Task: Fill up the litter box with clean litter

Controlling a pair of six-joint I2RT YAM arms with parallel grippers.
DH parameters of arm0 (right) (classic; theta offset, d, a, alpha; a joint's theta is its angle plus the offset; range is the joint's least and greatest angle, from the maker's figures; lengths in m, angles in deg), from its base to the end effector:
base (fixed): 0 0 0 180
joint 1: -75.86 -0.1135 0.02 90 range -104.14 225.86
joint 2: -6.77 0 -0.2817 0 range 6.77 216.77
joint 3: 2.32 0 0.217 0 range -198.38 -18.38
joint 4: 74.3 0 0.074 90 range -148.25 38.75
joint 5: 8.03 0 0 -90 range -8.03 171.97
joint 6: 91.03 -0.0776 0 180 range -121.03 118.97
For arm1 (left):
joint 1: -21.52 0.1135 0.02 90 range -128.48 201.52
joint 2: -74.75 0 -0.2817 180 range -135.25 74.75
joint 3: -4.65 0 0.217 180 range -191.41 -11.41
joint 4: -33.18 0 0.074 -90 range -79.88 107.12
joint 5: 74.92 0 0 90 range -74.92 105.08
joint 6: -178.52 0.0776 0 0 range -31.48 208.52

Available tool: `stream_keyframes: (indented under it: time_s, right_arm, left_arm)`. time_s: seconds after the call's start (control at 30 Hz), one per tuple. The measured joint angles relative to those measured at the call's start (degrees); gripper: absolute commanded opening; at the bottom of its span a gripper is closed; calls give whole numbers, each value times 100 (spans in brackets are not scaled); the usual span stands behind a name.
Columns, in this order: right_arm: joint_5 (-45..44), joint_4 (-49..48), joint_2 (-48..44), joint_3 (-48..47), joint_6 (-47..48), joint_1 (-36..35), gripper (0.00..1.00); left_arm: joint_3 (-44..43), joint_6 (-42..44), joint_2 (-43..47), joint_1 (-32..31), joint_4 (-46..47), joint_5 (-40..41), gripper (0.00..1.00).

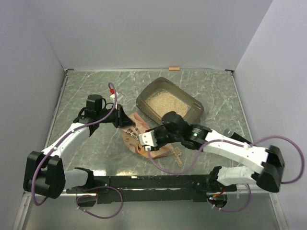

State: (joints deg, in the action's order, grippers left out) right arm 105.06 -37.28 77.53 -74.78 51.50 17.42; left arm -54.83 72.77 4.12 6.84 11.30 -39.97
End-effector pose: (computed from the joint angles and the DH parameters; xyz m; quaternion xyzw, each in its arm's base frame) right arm 0.1116 0.2398 0.3019 -0.7692 0.4174 0.2007 0.4402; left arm 0.2149 -0.1220 0.2727 0.2131 0.7815 -0.5030 0.3015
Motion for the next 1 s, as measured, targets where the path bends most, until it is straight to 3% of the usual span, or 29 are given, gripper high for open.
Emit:
stream_keyframes:
  time_s: [0.13,0.17,0.4,0.53,0.7,1.0]
  right_arm:
    - [-468,-302,-828,256,-529,-9,72]
    - [-581,-348,-973,256,-660,-9,99]
    - [-1843,-837,-2028,323,-2271,79,100]
    - [-2203,-898,-2041,304,-2909,275,100]
    - [-2057,-658,-1270,-81,-3287,549,100]
    - [-1084,-365,-822,-186,-3303,1196,100]
  left_arm:
    - [210,-109,295,-4,341,116,1]
    - [339,-166,468,-4,487,138,1]
    - [1602,-868,2194,-15,2208,299,1]
    - [2026,-1270,2638,-22,3346,256,1]
    - [2500,-1729,2686,-24,4564,57,1]
    - [2535,-1794,2754,-103,4774,-216,1]
